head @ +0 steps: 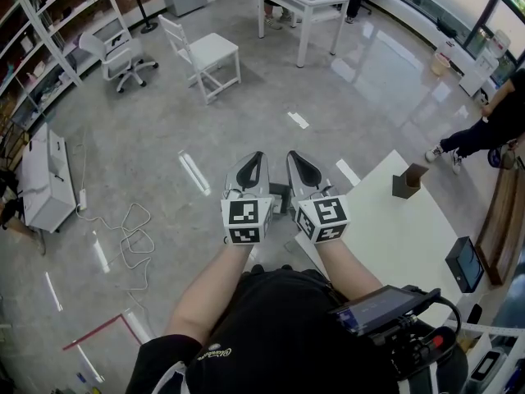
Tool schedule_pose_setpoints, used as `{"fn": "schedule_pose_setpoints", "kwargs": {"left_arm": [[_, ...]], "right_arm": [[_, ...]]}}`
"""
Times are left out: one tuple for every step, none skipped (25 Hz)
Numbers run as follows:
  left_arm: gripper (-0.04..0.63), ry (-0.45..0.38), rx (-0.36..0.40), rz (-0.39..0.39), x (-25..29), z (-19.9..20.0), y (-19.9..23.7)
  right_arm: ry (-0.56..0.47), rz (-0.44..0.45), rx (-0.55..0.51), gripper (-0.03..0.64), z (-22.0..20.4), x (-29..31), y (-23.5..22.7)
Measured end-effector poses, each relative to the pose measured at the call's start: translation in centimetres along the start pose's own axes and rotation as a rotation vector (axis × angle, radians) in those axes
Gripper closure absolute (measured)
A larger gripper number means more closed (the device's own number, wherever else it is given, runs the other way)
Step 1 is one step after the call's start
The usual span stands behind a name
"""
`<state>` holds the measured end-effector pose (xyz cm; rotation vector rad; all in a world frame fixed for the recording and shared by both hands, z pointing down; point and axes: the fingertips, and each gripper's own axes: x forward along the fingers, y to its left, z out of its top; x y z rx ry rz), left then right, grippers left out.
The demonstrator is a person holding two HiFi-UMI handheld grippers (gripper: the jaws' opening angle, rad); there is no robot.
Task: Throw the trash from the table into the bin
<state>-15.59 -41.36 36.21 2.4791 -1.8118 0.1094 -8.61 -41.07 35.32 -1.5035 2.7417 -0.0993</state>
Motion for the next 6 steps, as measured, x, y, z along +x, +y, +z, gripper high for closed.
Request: {"fn": "schedule_pose_setpoints", "kwargs": {"left_arm": [[0.586,-0.003,0.0,-0.001,0.02,0.12,-0.01],[0.586,-0.005,-0.001,-0.001,0.05,0.22,-0.01],[0.586,-0.006,-0.002,-0.002,0.09,0.28,0.0],[0.586,-0.007,-0.004,-0.002,0.13,0.3,0.0],[0.586,-0.008,-0.006,-0.002,0.18,0.28,-0.02],[0.586,-0.009,-0.008,-0.003,0.23,0.26,-0.04]], "right_arm": [[0.0,0.0,0.0,0.617,0.03,0.04,-0.03],[-0.001,0.0,0.0,0.617,0.06,0.08,-0.04],[-0.001,0.0,0.0,0.617,0.08,0.12,-0.06],[-0.002,0.0,0.001,0.617,0.08,0.14,-0.09],[-0.002,0.0,0.0,0.617,0.07,0.15,-0.13],[-0.002,0.0,0.0,0.617,0.05,0.16,-0.17]]}}
